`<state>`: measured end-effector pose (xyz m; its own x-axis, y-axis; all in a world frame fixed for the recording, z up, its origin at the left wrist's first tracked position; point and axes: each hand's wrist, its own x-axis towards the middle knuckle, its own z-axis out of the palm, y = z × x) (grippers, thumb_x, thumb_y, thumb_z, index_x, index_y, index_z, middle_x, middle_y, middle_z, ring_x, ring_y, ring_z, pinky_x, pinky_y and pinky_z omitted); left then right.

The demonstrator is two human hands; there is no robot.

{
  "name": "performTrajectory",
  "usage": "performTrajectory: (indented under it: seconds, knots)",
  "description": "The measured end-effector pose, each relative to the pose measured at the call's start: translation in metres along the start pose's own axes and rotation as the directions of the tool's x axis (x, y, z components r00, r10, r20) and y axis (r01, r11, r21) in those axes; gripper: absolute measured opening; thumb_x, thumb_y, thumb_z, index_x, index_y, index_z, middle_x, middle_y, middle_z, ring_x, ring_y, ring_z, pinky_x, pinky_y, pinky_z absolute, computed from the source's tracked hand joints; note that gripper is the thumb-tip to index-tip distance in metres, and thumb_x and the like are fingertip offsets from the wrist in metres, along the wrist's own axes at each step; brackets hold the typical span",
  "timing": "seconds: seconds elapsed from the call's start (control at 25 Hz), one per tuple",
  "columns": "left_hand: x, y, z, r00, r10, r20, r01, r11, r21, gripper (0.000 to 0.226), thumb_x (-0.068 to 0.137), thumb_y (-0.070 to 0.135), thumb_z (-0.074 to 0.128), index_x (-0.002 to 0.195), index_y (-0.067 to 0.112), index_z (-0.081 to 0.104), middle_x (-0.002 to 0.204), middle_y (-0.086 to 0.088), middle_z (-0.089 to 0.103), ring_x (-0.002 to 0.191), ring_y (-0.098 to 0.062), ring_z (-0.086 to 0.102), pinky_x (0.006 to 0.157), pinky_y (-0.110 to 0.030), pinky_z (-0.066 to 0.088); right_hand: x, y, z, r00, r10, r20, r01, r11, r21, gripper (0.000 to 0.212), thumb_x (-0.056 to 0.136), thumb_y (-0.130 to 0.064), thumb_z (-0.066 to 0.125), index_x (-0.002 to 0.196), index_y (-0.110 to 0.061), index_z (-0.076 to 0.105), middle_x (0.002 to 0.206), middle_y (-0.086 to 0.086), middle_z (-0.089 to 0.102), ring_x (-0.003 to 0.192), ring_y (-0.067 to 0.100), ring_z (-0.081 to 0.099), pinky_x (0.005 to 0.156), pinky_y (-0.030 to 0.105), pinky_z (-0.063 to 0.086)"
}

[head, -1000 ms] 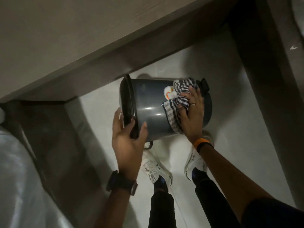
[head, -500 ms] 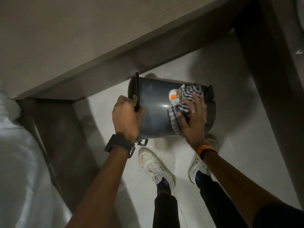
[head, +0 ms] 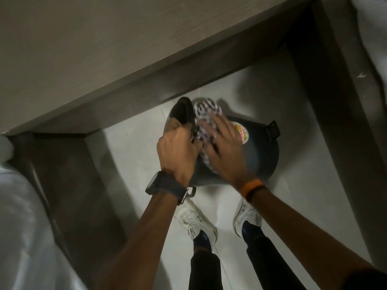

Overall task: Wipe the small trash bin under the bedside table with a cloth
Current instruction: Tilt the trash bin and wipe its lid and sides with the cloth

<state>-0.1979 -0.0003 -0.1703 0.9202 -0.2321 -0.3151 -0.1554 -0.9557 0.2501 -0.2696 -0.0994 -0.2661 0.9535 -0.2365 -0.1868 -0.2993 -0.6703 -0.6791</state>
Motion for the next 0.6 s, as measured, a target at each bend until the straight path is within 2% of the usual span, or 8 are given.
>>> performTrajectory:
  seconds: [0.12, 0.2, 0.24, 0.32, 0.4, 0.44, 0.52, 0.6]
  knots:
    - [-0.001, -0.003, 0.001, 0.997, -0.078, 0.015, 0.079, 0.993, -0.087, 0.032, 0.088, 0.022, 0.071, 0.117, 0.01, 0.071, 0.122, -0.015, 0.064, 0.093, -0.031, 0.066, 0.082, -0.035, 0.052, -0.068, 0.029, 0.006, 0.979, -0.188, 0.083, 0.199, 0.969, -0.146, 0.054, 0.102, -0.045, 0.045, 0.155, -0.035, 0.036, 0.169, 0.009, 0.028, 0.16, 0.04, 0.027, 0.126, 0.068, 0.03]
    - [-0.007, 0.0, 0.001, 0.999, -0.052, 0.005, 0.053, 0.994, -0.094, 0.035, 0.086, 0.019, 0.073, 0.12, 0.01, 0.07, 0.12, -0.014, 0.065, 0.092, -0.031, 0.067, 0.08, -0.035, 0.053, -0.08, 0.044, 0.005, 0.959, -0.265, 0.1, 0.28, 0.942, -0.183, 0.054, 0.1, -0.042, 0.05, 0.152, -0.036, 0.036, 0.166, 0.008, 0.027, 0.158, 0.041, 0.027, 0.124, 0.071, 0.032]
    - [-0.012, 0.003, 0.0, 1.0, -0.029, -0.004, 0.028, 0.996, -0.087, 0.036, 0.085, 0.018, 0.074, 0.12, 0.01, 0.07, 0.118, -0.014, 0.065, 0.089, -0.031, 0.067, 0.078, -0.035, 0.053, -0.074, 0.045, 0.004, 0.969, -0.242, 0.058, 0.248, 0.956, -0.159, 0.052, 0.098, -0.041, 0.05, 0.149, -0.035, 0.04, 0.164, 0.008, 0.029, 0.157, 0.04, 0.027, 0.124, 0.071, 0.031]
    - [-0.023, 0.009, 0.0, 0.999, 0.038, -0.03, -0.04, 0.997, -0.067, 0.038, 0.084, 0.018, 0.077, 0.12, 0.008, 0.07, 0.112, -0.015, 0.064, 0.079, -0.031, 0.067, 0.071, -0.036, 0.056, -0.041, 0.033, -0.002, 0.995, 0.015, -0.102, -0.016, 1.0, -0.009, 0.05, 0.096, -0.04, 0.046, 0.145, -0.029, 0.047, 0.163, 0.01, 0.039, 0.156, 0.038, 0.033, 0.128, 0.066, 0.028]
    - [-0.036, 0.011, 0.005, 0.985, 0.14, -0.101, -0.146, 0.988, -0.05, 0.039, 0.081, 0.013, 0.079, 0.118, 0.005, 0.07, 0.105, -0.018, 0.064, 0.071, -0.029, 0.066, 0.063, -0.036, 0.058, 0.011, 0.019, -0.015, 0.916, 0.342, -0.209, -0.307, 0.934, 0.185, 0.052, 0.096, -0.04, 0.043, 0.144, -0.023, 0.057, 0.157, 0.008, 0.054, 0.15, 0.03, 0.045, 0.127, 0.058, 0.035]
    - [-0.047, 0.009, 0.008, 0.964, 0.207, -0.166, -0.215, 0.976, -0.035, 0.038, 0.08, 0.01, 0.08, 0.116, 0.002, 0.072, 0.099, -0.019, 0.066, 0.067, -0.027, 0.066, 0.058, -0.033, 0.058, 0.028, 0.015, -0.022, 0.891, 0.399, -0.215, -0.342, 0.903, 0.259, 0.051, 0.097, -0.04, 0.044, 0.142, -0.022, 0.06, 0.153, 0.006, 0.06, 0.145, 0.026, 0.052, 0.124, 0.054, 0.04]
    - [-0.077, 0.003, 0.014, 0.923, 0.286, -0.258, -0.304, 0.952, -0.031, 0.033, 0.076, 0.007, 0.083, 0.107, -0.001, 0.076, 0.089, -0.019, 0.069, 0.067, -0.026, 0.067, 0.054, -0.032, 0.06, 0.031, 0.014, -0.028, 0.933, 0.298, -0.204, -0.213, 0.911, 0.354, 0.045, 0.101, -0.039, 0.047, 0.141, -0.027, 0.062, 0.148, 0.0, 0.065, 0.139, 0.02, 0.058, 0.12, 0.048, 0.047]
    - [-0.099, -0.003, 0.018, 0.928, 0.281, -0.246, -0.307, 0.949, -0.075, 0.028, 0.069, 0.013, 0.088, 0.093, 0.003, 0.078, 0.096, -0.018, 0.071, 0.088, -0.033, 0.068, 0.065, -0.045, 0.061, -0.003, 0.026, -0.024, 0.966, 0.184, -0.182, -0.102, 0.916, 0.388, 0.039, 0.103, -0.038, 0.048, 0.141, -0.045, 0.055, 0.147, -0.014, 0.06, 0.14, 0.017, 0.057, 0.121, 0.046, 0.046]
